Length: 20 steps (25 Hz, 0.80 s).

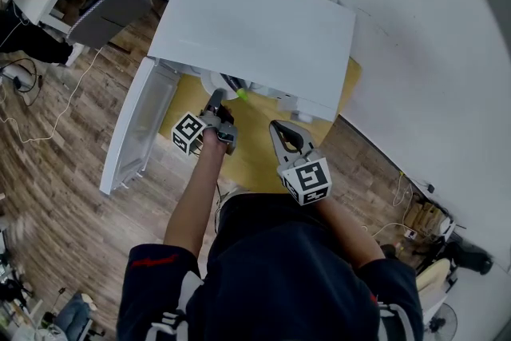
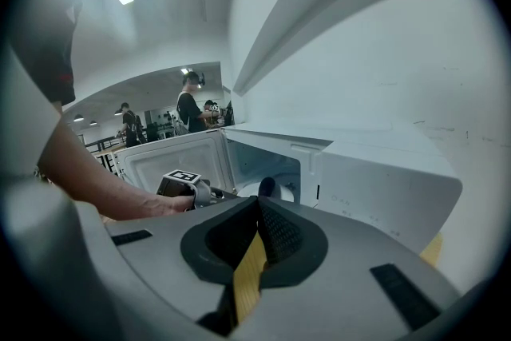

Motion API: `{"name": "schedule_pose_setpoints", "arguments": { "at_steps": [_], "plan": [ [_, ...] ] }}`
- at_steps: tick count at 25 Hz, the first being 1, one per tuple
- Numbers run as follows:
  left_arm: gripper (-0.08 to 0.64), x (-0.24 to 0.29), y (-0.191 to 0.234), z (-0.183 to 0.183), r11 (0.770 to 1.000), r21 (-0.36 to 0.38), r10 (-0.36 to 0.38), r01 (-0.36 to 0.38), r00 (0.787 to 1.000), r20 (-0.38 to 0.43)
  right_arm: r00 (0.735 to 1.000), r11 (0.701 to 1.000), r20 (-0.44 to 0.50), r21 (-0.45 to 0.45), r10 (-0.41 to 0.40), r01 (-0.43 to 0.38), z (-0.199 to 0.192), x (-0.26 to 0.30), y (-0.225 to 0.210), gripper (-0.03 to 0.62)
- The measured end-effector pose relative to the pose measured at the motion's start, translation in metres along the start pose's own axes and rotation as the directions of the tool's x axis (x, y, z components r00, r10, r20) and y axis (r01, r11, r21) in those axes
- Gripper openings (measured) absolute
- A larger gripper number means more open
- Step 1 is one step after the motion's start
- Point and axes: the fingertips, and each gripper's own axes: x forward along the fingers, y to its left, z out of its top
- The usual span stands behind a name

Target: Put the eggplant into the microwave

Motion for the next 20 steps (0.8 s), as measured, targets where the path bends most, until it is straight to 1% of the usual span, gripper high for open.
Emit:
{"name": "schedule_pose_setpoints", "arguments": {
  "at_steps": [12,17,20],
  "plan": [
    [0.023,0.008,-0.002,-0.002,1.000,0.006,-0.002,0.003,1.000,-0.015,1.000,1.000,-0.016,0.002,0.008,-0.008,-0.007,-0.004,0.008,0.012],
    [0.023,0.009,-0.002,-0.002,1.000,0.030,-0.004,0.004,1.000,-0.016,1.000,1.000,-0.021,0.002,0.010,-0.010,-0.010,-0.005,0.008,0.012],
    [0.023,0.010,-0.003,0.000,0.999,0.029,-0.016,0.017,1.000,-0.017,1.000,1.000,-0.025,0.005,0.012,-0.012,-0.012,-0.006,0.010,0.012]
  ]
}}
